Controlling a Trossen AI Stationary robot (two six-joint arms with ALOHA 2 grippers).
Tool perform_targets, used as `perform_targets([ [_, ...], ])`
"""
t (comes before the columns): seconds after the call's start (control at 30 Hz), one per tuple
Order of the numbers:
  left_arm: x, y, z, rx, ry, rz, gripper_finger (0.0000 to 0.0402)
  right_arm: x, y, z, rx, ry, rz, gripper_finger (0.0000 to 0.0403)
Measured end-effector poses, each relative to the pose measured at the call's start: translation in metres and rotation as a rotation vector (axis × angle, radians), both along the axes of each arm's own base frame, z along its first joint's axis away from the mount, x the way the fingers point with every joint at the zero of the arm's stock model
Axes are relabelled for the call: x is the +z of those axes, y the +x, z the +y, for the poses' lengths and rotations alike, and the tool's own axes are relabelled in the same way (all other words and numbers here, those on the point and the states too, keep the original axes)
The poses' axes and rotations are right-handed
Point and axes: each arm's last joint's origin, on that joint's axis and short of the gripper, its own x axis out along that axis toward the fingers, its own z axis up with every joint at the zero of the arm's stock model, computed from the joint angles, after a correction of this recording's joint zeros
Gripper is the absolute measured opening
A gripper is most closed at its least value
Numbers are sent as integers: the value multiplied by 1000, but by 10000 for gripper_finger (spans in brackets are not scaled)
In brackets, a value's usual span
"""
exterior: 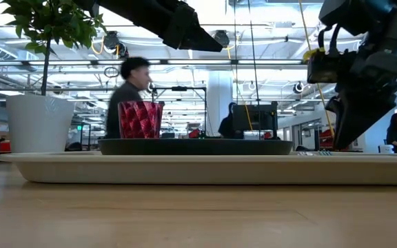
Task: Pick and place plate/cup/fork/spoon on tray
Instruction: Adjust the spoon position
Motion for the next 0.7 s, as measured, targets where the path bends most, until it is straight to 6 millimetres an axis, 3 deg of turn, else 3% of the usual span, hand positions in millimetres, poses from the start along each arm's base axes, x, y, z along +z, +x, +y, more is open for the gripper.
perform_targets([
  [0.7,0,0,0,1,-4,-1,47,-14,0,10,-77,32,76,63],
])
